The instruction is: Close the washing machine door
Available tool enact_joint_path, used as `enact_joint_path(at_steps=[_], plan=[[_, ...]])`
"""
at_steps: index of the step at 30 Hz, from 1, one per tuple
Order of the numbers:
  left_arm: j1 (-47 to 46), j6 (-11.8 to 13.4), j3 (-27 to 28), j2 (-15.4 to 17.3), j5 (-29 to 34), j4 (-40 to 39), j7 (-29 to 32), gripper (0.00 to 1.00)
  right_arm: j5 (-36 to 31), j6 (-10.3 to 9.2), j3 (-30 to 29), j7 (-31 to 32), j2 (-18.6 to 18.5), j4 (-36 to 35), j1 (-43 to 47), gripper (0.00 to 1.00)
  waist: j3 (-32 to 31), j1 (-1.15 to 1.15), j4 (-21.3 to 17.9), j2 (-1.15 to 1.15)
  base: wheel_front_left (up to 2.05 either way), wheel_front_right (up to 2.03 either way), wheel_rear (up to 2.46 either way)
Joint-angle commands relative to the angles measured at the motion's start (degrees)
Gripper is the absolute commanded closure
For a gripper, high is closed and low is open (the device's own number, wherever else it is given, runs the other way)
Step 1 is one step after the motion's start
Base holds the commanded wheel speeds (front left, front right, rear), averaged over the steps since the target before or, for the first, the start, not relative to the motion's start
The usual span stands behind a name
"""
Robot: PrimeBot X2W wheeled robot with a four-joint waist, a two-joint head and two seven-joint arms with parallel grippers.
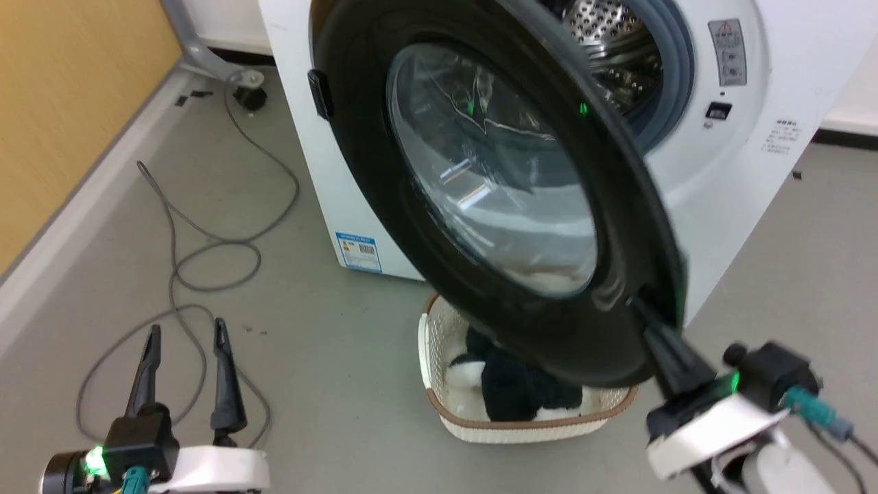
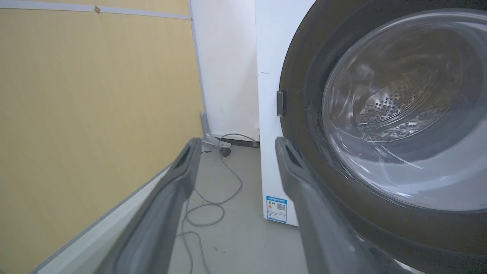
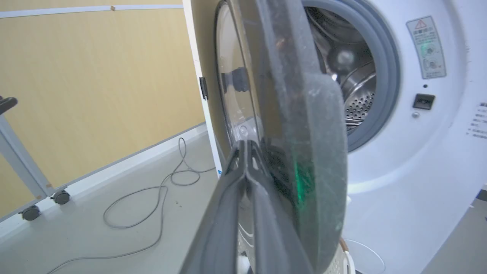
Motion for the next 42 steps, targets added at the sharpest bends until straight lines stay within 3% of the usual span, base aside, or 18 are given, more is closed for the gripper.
enact_joint_path(at_steps=[1,12,29,35,42], plan=[[-1.6,-0.22,-0.19,-0.35,0.39,0.18,-0.25,0.0,-0.73,-0.09,-1.62,-0.26,-0.35,2.06,-2.79,1.0,1.25,0.0,-0.32,0.0,0.0,0.0,0.0],[-6.29,-0.09,-1.85,-1.52,0.55,-1.15,-0.25,0.0,-2.63,-0.09,-9.13,-0.26,-1.2,12.89,-17.76,1.0,9.58,0.0,-0.68,0.0,0.0,0.0,0.0],[-13.0,0.98,-3.93,-2.19,0.08,-2.75,-0.25,0.0,-6.34,-0.09,-15.9,-0.26,-3.94,31.72,-43.05,1.0,20.73,0.0,0.01,0.0,0.0,0.0,0.0],[-13.08,1.63,-4.06,-2.26,-0.1,-2.69,-0.25,0.0,-8.28,-0.09,-17.89,-0.26,-3.33,34.11,-46.26,1.0,20.71,0.0,0.71,0.0,0.0,0.0,0.0],[-11.8,2.07,-3.78,-2.28,-0.31,-2.05,-0.25,0.0,-9.76,-0.09,-17.4,-0.26,-2.32,31.59,-43.11,1.0,17.89,0.0,0.62,0.0,0.0,0.0,0.0]])
